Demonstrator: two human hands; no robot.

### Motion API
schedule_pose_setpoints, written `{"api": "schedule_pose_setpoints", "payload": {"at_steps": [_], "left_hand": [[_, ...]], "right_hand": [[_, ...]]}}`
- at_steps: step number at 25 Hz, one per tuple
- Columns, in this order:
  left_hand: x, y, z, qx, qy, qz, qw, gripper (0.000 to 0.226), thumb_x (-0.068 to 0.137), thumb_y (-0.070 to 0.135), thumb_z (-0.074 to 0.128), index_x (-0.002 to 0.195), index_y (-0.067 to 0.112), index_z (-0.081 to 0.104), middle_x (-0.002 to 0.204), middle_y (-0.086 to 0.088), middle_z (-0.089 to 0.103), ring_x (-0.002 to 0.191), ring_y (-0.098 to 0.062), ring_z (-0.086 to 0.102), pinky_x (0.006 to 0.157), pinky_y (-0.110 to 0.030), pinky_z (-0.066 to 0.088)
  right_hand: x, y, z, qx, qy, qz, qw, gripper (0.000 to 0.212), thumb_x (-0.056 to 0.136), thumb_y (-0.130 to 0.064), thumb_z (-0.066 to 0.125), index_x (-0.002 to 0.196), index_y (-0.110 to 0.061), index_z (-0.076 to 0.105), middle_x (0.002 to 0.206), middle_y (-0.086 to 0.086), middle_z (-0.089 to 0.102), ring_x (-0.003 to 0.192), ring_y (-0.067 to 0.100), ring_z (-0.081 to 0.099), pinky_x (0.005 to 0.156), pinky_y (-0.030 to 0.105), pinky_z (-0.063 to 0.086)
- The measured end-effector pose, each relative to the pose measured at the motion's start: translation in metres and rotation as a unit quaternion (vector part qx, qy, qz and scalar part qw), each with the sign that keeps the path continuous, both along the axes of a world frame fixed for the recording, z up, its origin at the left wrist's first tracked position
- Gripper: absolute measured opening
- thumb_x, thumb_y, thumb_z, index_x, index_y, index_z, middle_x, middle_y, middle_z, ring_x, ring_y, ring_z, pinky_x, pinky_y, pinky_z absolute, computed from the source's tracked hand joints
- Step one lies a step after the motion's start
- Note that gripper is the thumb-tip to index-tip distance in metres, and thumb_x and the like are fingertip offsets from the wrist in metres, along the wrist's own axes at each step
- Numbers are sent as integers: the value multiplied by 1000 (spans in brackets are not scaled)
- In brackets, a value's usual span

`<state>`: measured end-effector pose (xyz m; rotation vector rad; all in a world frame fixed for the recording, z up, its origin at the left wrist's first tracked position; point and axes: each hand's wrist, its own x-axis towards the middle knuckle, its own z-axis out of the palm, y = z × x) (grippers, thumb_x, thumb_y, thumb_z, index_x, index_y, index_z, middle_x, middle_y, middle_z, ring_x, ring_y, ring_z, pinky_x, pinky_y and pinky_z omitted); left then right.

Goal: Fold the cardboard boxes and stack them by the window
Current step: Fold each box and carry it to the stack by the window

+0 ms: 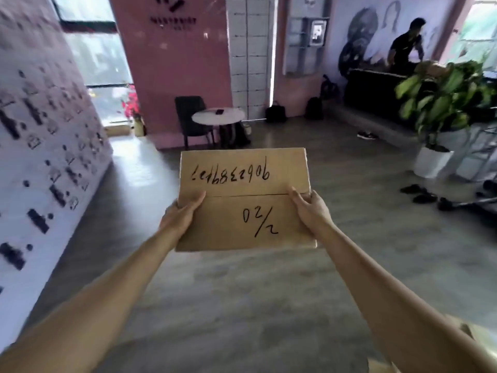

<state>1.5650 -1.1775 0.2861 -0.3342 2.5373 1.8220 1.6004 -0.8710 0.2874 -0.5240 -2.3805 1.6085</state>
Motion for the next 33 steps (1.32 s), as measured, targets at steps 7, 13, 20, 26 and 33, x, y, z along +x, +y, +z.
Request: {"api": "schedule_pose_setpoints", "payload": {"at_steps": [7, 13, 20, 26, 33], "left_hand": [[-91, -127, -6, 11, 34, 101, 994, 75, 68, 86, 53, 126, 38, 52, 105, 19, 53, 105, -15, 50, 79, -24, 38], [-190, -226, 1, -19, 19, 204, 979, 95, 70, 93, 45, 141, 29, 50, 132, 2, 54, 115, -23, 51, 100, -43, 40], [-293, -367, -7, 9, 12, 274, 962, 97, 71, 94, 43, 141, 28, 50, 134, -2, 57, 116, -26, 54, 96, -45, 43], [-427, -482, 7, 23, 11, 265, 964, 93, 75, 88, 48, 140, 22, 51, 133, -5, 58, 116, -27, 56, 98, -44, 44], [-620, -556, 4, 37, 3, 230, 973, 84, 61, 85, 62, 126, 32, 57, 127, 2, 60, 115, -23, 56, 103, -47, 44]], "right_hand": [[-173, -132, -12, -26, -10, 146, 989, 65, 76, -80, 58, 117, -29, 60, 114, -3, 67, 107, 23, 63, 97, 47, 51], [-335, -245, 2, -27, -12, 235, 972, 80, 74, -84, 55, 129, -27, 55, 118, -3, 63, 106, 22, 61, 95, 46, 50], [-475, -407, -2, -26, -2, 320, 947, 56, 77, -81, 55, 108, -35, 53, 93, -17, 63, 82, 6, 61, 58, 23, 40], [-598, -524, 11, -31, 10, 314, 949, 62, 76, -82, 55, 116, -35, 55, 99, -13, 66, 88, 11, 64, 62, 26, 43], [-778, -591, -6, -27, 7, 266, 964, 74, 78, -80, 55, 128, -26, 54, 106, -7, 64, 91, 12, 60, 72, 33, 46]]}}
